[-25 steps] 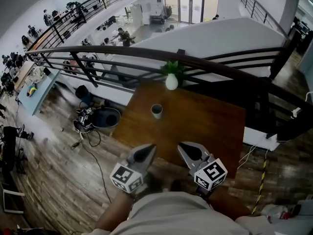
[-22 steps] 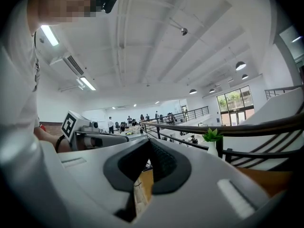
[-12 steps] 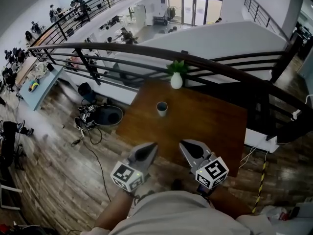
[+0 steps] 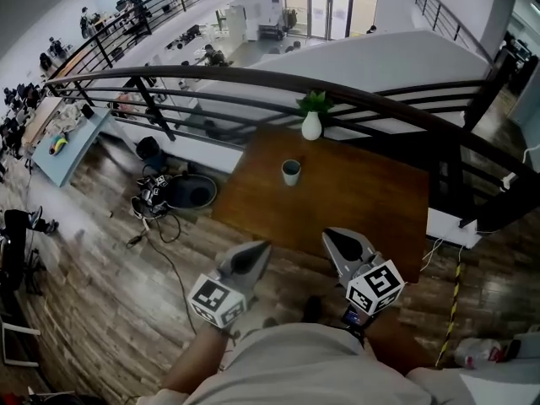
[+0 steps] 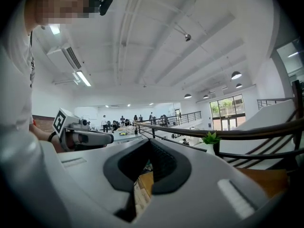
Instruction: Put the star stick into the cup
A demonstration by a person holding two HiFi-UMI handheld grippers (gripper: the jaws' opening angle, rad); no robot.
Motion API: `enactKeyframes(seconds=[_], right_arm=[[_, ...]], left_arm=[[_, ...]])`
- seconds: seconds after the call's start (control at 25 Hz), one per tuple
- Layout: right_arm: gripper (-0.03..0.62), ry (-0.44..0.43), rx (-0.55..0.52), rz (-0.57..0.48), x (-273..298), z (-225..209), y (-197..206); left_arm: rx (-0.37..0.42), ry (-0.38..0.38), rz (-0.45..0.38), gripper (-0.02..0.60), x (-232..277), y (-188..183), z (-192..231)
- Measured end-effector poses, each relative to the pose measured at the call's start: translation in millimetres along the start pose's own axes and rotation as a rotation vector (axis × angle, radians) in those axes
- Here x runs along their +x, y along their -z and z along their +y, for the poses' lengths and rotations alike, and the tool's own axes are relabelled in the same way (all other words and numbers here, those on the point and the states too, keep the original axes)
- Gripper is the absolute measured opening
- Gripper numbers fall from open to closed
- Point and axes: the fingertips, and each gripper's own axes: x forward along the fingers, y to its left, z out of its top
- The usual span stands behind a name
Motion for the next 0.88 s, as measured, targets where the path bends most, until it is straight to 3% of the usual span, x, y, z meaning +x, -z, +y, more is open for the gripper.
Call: enactKeyframes(seconds=[0.56,0.88], right_arm=[[0.008,0.043,-0.029,-0.012,-38,136,25],[0.008,0.065,-0.046,-0.001,-50,186,35]], left_arm=[[0.015,0.065,-0.013,0.002,-116,17,-29],[-0.007,0.076,-0.014,0.002,-154,32,-33]])
